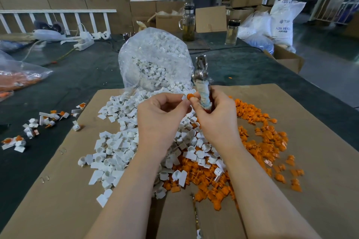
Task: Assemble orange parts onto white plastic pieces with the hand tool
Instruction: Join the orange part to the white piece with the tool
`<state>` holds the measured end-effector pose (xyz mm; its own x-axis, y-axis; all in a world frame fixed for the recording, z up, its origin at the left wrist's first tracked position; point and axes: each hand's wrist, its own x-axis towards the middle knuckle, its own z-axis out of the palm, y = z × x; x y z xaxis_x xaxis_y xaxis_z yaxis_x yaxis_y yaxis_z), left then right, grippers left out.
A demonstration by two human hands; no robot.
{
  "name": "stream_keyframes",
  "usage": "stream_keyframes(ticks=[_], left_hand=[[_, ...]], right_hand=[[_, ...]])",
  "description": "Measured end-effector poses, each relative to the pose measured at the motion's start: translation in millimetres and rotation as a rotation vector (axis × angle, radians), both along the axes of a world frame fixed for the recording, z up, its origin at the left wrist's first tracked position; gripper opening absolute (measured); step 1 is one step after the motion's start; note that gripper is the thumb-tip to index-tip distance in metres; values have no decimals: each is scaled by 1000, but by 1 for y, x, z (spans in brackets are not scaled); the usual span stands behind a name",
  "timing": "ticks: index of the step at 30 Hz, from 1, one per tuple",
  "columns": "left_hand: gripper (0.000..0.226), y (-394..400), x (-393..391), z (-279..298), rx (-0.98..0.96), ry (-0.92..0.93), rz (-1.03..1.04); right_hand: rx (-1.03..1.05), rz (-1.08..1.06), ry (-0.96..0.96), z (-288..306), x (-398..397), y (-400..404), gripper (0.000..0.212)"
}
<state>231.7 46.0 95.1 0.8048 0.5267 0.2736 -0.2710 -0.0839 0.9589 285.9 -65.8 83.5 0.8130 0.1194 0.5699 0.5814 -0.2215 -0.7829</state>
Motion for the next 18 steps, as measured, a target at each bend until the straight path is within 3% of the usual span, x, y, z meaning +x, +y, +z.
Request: stream_keyframes(ticks=[10,18], left_hand=[[16,-4,4,-3,30,5,120],[14,0,3,-3,86,15,164]], right_hand=[[-38,77,28,1,0,-1,4],[-44,198,131,5,1,-7,13]])
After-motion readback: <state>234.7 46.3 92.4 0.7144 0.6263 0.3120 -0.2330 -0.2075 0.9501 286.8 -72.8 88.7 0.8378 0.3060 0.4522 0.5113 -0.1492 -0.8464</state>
